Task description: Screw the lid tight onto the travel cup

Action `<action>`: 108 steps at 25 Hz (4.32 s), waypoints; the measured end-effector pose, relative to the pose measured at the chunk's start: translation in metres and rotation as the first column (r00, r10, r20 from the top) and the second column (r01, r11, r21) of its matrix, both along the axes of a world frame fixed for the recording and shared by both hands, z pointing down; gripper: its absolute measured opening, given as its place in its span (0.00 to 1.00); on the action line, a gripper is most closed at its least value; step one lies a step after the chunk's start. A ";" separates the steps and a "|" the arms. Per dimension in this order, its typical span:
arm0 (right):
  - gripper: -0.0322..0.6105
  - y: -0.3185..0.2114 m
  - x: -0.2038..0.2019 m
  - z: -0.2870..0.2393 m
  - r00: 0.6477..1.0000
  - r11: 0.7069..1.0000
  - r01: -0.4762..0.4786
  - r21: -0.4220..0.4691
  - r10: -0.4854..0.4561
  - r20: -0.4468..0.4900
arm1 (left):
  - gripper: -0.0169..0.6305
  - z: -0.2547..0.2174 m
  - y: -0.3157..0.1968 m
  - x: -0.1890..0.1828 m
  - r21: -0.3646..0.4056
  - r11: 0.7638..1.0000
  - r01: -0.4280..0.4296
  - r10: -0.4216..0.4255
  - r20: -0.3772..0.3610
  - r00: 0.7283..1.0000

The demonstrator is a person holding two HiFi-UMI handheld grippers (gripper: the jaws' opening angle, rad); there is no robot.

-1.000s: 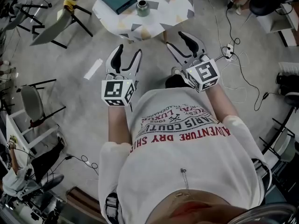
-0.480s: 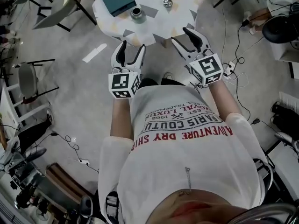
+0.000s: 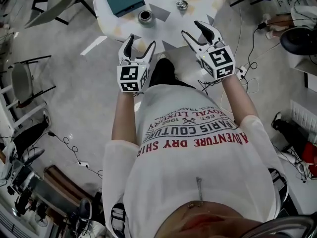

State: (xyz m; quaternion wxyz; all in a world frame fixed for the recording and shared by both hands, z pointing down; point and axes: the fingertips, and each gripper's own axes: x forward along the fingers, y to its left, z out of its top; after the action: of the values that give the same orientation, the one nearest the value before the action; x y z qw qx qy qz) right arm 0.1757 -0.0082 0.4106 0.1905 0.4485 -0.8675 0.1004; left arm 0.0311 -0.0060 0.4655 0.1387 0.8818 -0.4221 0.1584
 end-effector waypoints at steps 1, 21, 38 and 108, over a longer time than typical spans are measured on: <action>0.36 -0.009 0.002 0.007 1.000 1.000 -0.003 -0.020 0.003 -0.010 | 0.53 0.007 -0.008 0.001 -0.012 1.000 -0.004 0.004 0.003 1.000; 0.45 -0.136 0.033 0.154 0.976 0.938 -0.075 -0.339 0.000 -0.218 | 0.63 0.093 -0.097 0.034 -0.033 0.982 -0.186 0.186 0.028 0.982; 0.46 -0.156 0.035 0.189 0.946 0.912 0.001 -0.409 -0.133 -0.295 | 0.63 0.093 -0.110 0.040 0.017 0.977 -0.211 0.211 -0.001 0.977; 0.53 -0.090 -0.142 0.094 0.609 0.680 0.504 -0.533 -0.717 -0.340 | 0.65 0.102 -0.116 0.041 -0.056 0.959 -0.276 0.271 -0.092 0.958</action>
State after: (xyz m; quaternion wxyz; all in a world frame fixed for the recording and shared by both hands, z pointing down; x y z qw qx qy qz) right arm 0.0332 -0.0985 0.5045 0.5257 0.0800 -0.8441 0.0694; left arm 0.0722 -0.1218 0.5680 0.1627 0.9323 -0.2843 0.1533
